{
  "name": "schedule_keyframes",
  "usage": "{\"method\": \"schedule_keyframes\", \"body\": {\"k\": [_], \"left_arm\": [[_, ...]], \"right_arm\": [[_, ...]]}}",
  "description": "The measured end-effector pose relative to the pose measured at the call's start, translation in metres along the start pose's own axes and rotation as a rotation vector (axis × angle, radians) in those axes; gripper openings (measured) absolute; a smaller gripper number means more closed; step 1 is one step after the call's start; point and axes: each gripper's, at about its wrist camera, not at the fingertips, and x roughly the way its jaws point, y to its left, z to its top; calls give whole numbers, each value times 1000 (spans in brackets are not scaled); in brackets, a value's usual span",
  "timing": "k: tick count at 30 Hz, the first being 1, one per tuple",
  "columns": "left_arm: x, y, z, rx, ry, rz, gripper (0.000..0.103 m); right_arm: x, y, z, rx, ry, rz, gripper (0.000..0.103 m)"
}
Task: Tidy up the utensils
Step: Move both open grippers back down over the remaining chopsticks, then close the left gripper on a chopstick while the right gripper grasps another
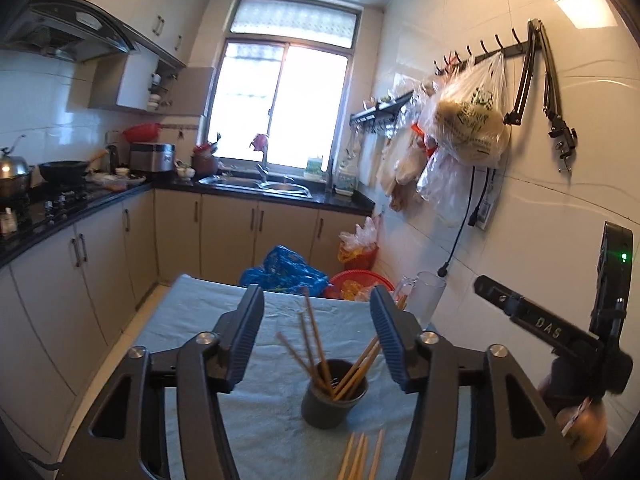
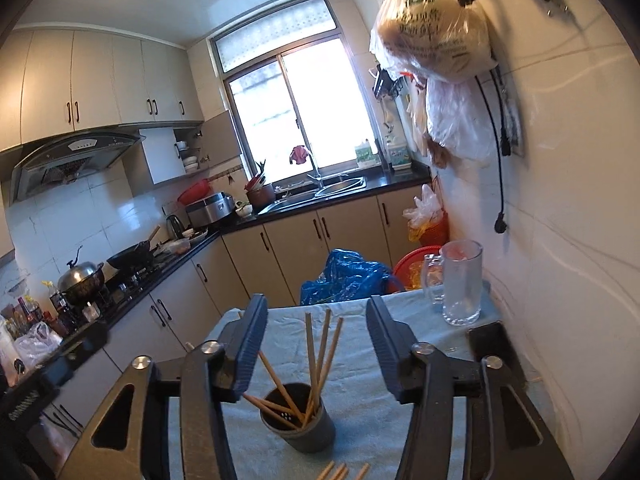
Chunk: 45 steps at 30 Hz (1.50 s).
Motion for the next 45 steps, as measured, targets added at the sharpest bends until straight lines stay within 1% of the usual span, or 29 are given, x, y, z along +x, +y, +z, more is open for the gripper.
{"method": "schedule_keyframes", "body": {"k": [2,4,6,8,10,11,14,15,16,17,18,19,20,21,22,23,25,27,30,32,34,35,36,37,40,44,45], "left_arm": [[-17,6,-8,5,-9,16,60],[-29,11,-18,11,-2,30,65],[-37,15,-31,17,23,37,67],[-37,16,-45,33,65,41,69],[-31,17,-66,58,144,37,69],[-27,18,-77,68,184,25,69],[-8,18,-110,95,309,-26,69],[4,17,-126,114,376,-49,69],[10,16,-134,123,408,-62,67],[19,13,-145,134,447,-81,63],[32,10,-159,146,500,-105,53],[39,8,-166,149,531,-115,41],[52,5,-178,146,588,-139,37],[62,4,-185,137,622,-159,34],[70,2,-190,129,643,-167,33],[77,0,-195,125,657,-173,33],[91,-7,-202,121,681,-212,33],[102,-12,-206,123,697,-221,33],[123,-18,-214,138,737,-208,23],[133,-23,-215,147,754,-204,23],[142,-28,-219,171,769,-204,16],[145,-30,-219,178,763,-198,14],[148,-31,-220,186,779,-192,12],[150,-31,-220,187,773,-182,6],[152,-27,-220,149,771,-152,6],[137,-7,-218,63,770,-53,6],[133,-2,-219,40,772,-39,6]], "right_arm": [[-13,1,-5,-23,16,-10,65],[-21,2,-13,-47,44,-26,68],[-26,0,-23,-59,72,-38,70],[-30,-4,-43,-72,130,-49,72],[-28,-9,-62,-70,187,-59,72],[-26,-14,-77,-62,233,-57,72],[-20,-28,-116,-13,340,-36,72],[-19,-32,-127,5,367,-33,72],[-18,-36,-136,21,387,-29,71],[-17,-40,-149,40,410,-24,68],[-17,-44,-156,50,421,-23,67],[-17,-46,-166,63,436,-18,66],[-17,-48,-173,73,447,-14,66],[-17,-48,-178,78,454,-12,66],[-16,-50,-182,83,462,-11,66],[-15,-52,-187,89,471,-12,66],[-13,-54,-193,103,479,-12,66],[-11,-58,-196,119,484,-12,66],[-7,-60,-198,128,488,-8,66],[-4,-62,-200,134,491,-7,66],[0,-64,-201,143,497,-5,66],[3,-65,-202,146,500,-5,66],[5,-66,-204,150,504,-4,66],[6,-66,-205,153,507,-3,66],[9,-64,-207,153,522,0,66],[19,-56,-211,129,555,8,66],[24,-53,-212,116,565,11,66]]}}
